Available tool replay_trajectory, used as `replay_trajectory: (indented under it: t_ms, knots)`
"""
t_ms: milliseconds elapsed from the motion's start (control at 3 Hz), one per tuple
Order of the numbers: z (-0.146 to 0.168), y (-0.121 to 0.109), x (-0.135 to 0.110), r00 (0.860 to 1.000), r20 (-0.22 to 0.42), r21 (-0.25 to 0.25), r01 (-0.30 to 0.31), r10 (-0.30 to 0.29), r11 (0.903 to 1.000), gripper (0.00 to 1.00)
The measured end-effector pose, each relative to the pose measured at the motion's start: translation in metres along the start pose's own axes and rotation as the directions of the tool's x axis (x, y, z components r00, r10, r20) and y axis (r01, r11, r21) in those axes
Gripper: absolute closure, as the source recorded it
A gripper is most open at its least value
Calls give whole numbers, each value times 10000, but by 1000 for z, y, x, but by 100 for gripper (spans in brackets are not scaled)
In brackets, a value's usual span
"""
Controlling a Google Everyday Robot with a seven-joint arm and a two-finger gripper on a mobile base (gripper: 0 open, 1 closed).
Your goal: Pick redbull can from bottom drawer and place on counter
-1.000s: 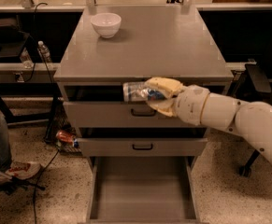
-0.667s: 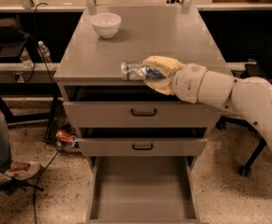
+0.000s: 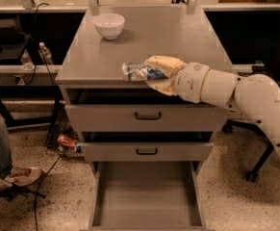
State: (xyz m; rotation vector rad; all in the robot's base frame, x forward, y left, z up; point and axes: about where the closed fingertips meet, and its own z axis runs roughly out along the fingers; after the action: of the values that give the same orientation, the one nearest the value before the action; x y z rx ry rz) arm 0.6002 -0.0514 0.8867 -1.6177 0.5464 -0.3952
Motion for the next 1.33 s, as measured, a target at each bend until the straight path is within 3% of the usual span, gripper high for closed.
replay_trajectory:
  t_ms: [667, 1333]
  knots:
    - [26, -30, 39, 9987, -498, -382, -97, 78, 9992, 100]
    - [65, -51, 82, 9979, -476, -518, -464, 439, 9976, 100]
